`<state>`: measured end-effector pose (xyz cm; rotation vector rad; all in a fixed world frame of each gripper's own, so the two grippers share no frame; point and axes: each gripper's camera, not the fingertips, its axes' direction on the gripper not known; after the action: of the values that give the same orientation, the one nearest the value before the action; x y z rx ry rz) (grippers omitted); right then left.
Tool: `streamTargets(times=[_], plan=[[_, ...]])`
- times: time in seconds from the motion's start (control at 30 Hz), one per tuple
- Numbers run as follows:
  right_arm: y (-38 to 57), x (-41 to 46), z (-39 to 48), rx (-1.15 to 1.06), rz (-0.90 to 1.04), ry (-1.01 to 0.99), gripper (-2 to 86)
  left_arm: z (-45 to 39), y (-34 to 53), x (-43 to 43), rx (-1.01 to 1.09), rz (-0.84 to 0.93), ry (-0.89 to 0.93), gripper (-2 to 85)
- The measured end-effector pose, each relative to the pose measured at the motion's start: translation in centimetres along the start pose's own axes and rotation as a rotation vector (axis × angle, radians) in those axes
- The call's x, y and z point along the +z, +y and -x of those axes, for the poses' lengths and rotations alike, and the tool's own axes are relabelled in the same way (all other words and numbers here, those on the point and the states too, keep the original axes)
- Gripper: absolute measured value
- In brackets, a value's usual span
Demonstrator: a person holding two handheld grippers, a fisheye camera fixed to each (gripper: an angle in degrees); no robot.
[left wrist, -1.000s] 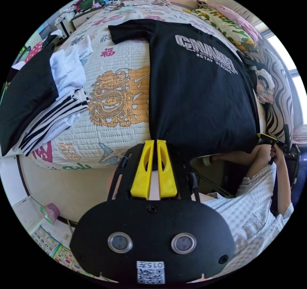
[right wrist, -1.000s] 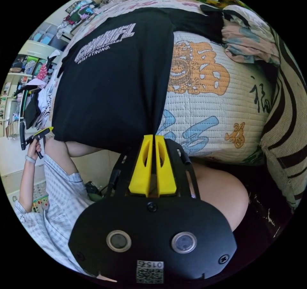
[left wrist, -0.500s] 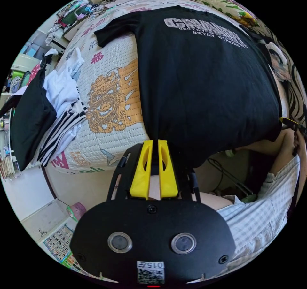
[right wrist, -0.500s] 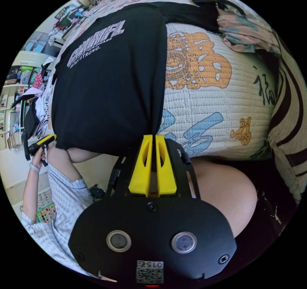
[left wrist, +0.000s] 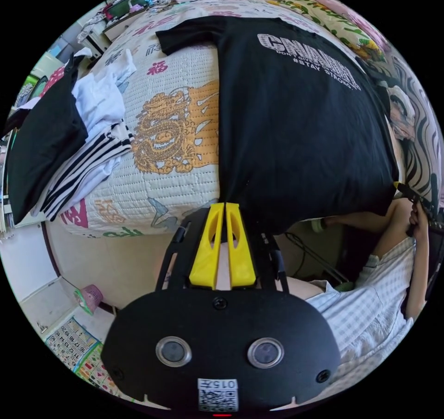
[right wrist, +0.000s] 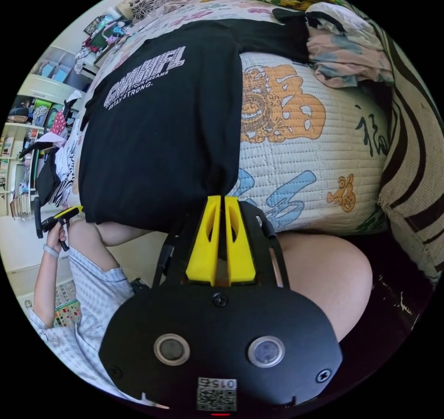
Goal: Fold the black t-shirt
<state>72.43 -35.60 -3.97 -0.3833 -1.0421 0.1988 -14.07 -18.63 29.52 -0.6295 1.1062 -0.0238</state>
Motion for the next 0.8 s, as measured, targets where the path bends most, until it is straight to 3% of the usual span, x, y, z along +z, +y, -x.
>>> streamTargets(times=[0.23, 0.53, 0.8], plan=[[2.4, -4.7, -1.5, 0.058, -0.196, -0.032, -0.3, -0.9, 0.1, 0.2, -0.025, -0.025, 0.016, -0.3], [4.6, -9.8, -2.4, 0.032, -0.356, -0.107, -0.5, -4.6, -0.5, -1.2, -0.022, -0.221, 0.012, -0.3], [2.0, -13.8, -5.4, 0.052, -0.486, -0.161, 1.6, -15.4, -8.8, -2.8, 0.162, -0.381, 0.085, -0.3]])
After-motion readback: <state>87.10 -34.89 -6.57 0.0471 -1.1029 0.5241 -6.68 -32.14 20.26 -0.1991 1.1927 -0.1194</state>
